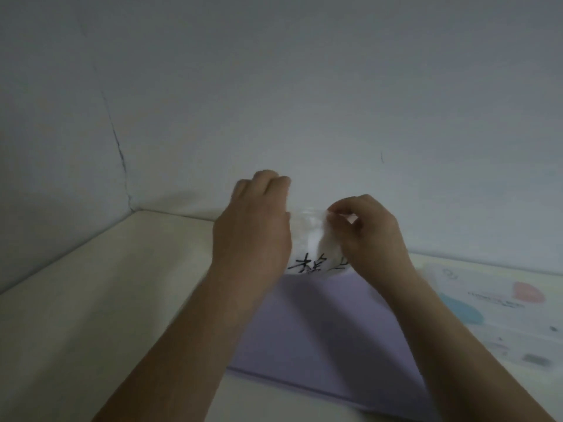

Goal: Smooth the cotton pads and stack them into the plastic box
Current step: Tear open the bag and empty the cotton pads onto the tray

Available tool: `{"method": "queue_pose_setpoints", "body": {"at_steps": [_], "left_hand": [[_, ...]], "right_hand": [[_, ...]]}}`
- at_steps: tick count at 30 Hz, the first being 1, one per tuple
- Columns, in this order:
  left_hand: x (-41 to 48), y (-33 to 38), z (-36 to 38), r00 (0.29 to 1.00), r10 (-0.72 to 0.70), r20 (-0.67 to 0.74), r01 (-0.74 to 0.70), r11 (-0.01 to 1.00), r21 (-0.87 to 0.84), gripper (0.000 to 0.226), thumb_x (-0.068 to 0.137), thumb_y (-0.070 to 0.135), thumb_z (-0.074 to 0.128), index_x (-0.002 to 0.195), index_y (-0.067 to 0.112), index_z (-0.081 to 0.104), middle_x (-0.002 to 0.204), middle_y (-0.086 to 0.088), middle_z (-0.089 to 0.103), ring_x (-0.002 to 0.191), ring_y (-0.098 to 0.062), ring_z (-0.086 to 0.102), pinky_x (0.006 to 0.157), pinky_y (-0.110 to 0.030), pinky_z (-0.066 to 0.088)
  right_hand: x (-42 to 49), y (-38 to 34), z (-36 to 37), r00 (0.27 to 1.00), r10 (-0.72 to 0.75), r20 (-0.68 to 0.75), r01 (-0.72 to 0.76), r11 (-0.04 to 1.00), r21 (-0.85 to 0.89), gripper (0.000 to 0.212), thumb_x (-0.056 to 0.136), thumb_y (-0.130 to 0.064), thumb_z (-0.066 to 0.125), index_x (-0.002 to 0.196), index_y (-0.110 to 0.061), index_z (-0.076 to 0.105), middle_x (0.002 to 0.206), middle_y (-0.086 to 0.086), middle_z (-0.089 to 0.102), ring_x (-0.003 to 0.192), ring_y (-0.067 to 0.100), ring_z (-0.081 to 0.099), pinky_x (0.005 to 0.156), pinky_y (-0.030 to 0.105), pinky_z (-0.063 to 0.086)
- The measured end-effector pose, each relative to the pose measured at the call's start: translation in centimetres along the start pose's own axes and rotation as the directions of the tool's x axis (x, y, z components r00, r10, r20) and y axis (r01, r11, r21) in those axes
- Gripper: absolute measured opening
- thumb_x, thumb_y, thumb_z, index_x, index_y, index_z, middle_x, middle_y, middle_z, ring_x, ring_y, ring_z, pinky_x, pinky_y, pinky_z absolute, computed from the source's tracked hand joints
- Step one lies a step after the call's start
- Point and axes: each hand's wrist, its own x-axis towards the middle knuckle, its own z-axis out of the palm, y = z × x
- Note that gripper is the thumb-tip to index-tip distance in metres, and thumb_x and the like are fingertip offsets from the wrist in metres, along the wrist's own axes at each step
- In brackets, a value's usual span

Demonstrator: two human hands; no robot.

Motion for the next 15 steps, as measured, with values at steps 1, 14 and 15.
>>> {"method": "queue_pose_setpoints", "body": {"at_steps": [1, 14, 15], "left_hand": [[-0.2, 0.5, 0.5, 0.999, 0.031, 0.034, -0.029, 0.997, -0.066, 0.043, 0.098, 0.012, 0.06, 0.14, 0.02, 0.056, 0.144, 0.005, 0.053, 0.126, -0.022, 0.052, 0.092, -0.041, 0.053], [-0.1, -2.6, 4.0, 1.0, 0.002, 0.01, -0.001, 0.995, -0.098, 0.017, 0.091, -0.001, 0.057, 0.091, 0.016, 0.062, 0.093, -0.004, 0.061, 0.085, -0.031, 0.056, 0.073, -0.047, 0.049], [0.0, -3.0, 4.2, 1.0, -0.005, -0.005, 0.005, 0.996, -0.087, 0.018, 0.092, -0.001, 0.056, 0.091, 0.015, 0.062, 0.093, -0.004, 0.061, 0.085, -0.03, 0.056, 0.072, -0.048, 0.049]], "right_hand": [[-0.2, -0.3, 0.3, 0.999, -0.036, 0.017, 0.037, 0.999, -0.028, 0.011, 0.095, -0.019, 0.07, 0.097, -0.028, 0.075, 0.098, -0.01, 0.066, 0.075, 0.007, 0.061, 0.074, 0.031, 0.051], [-0.1, 1.4, -2.3, 0.978, 0.206, -0.038, -0.205, 0.904, -0.376, 0.012, 0.093, -0.029, 0.063, 0.099, -0.034, 0.073, 0.103, -0.01, 0.067, 0.093, 0.024, 0.064, 0.075, 0.032, 0.041], [-0.1, 1.7, -2.4, 0.971, 0.235, -0.043, -0.233, 0.893, -0.385, 0.013, 0.095, -0.03, 0.061, 0.101, -0.034, 0.071, 0.104, -0.01, 0.066, 0.094, 0.025, 0.063, 0.075, 0.032, 0.039]]}}
